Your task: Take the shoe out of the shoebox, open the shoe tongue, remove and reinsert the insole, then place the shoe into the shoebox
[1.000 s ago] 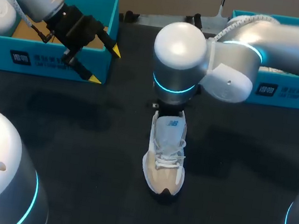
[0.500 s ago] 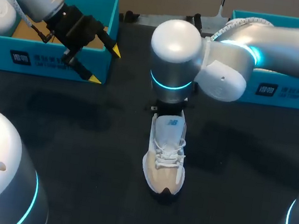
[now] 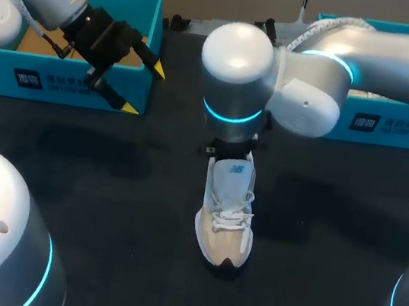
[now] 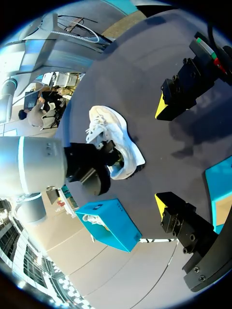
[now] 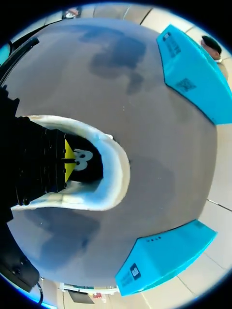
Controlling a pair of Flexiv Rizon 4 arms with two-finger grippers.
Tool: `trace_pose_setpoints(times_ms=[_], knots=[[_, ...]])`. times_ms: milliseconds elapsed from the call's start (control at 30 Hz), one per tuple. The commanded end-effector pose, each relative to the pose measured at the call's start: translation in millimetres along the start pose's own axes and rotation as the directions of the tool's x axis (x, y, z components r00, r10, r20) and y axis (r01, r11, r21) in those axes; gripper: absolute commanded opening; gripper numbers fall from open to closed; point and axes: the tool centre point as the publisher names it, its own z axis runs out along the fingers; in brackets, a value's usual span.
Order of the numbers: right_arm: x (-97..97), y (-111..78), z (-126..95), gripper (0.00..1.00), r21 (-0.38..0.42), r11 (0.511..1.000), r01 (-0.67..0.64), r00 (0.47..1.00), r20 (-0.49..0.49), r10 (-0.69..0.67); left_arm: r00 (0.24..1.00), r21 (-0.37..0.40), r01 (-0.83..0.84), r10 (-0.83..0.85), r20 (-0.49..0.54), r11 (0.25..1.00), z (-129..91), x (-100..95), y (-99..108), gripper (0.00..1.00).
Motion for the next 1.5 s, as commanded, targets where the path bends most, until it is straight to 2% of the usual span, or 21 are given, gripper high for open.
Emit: trace_pose_setpoints(times_ms=[33, 133, 300, 533, 633, 733, 800, 833, 867, 1367, 1500], knots=[[-13.7, 0.3, -28.3, 0.0, 0.038, 0.999, 0.024, 1.0, -0.014, -0.023, 1.0, -0.003, 0.0, 0.0, 0.0, 1.0, 0.1, 0.6, -0.5, 1.0], [-14.3, -2.3, -38.3, 0.0, 0.117, 0.992, 0.052, 0.998, -0.025, -0.05, 1.0, -0.003, 0.0, 0.0, 0.0, 1.0, 0.1, 0.6, -0.5, 1.0], [-10.6, -9.6, -47.1, 0.0, 0.178, 0.982, 0.069, 0.997, -0.041, -0.062, 1.0, -0.003, 0.0, 0.0, 0.0, 1.0, 0.1, 0.6, -0.5, 1.0], [-1.5, -25.2, -47.5, 0.0, 0.265, 0.963, 0.057, 0.995, -0.093, -0.033, 1.0, -0.003, 0.0, 0.0, 0.0, 1.0, 0.1, 0.6, -0.5, 1.0], [-0.9, -31.5, -44.1, 0.0, 0.277, 0.96, 0.033, 0.994, -0.105, -0.004, 1.0, -0.003, 0.0, 0.0, 0.0, 1.0, 0.1, 0.6, -0.5, 1.0], [1.7, -34.1, -40.3, 0.21, 0.295, 0.955, 0.021, 0.994, -0.111, 0.013, 1.0, -0.003, 0.0, 0.0, 0.0, 1.0, 0.1, 0.6, -0.5, 1.0], [2.1, -34.4, -39.8, 0.46, 0.299, 0.954, 0.016, 0.993, -0.114, 0.019, 1.0, -0.003, 0.0, 0.0, 0.0, 1.0, 0.1, 0.6, -0.5, 1.0], [4.6, -33.4, -41.8, 0.76, 0.3, 0.954, 0.014, 0.993, -0.113, 0.021, 1.0, -0.003, 0.0, 0.0, 0.0, 1.0, 0.1, 0.6, -0.5, 1.0], [5.6, -32.9, -42.7, 1.0, 0.302, 0.953, 0.011, 0.993, -0.116, 0.025, 1.0, -0.003, 0.0, 0.0, 0.0, 1.0, 0.1, 0.6, -0.5, 1.0], [2.8, -45.6, -26.6, 1.0, 0.346, 0.938, 0.0, 0.986, -0.155, 0.057, 1.0, -0.003, 0.0, 0.0, 0.0, 1.0, 0.1, 0.6, -0.5, 1.0], [0.5, -46.1, -29.8, 1.0, 0.343, 0.939, -0.01, 0.986, -0.15, 0.066, 1.0, -0.003, 0.0, 0.0, 0.0, 1.0, 0.1, 0.6, -0.5, 1.0]])
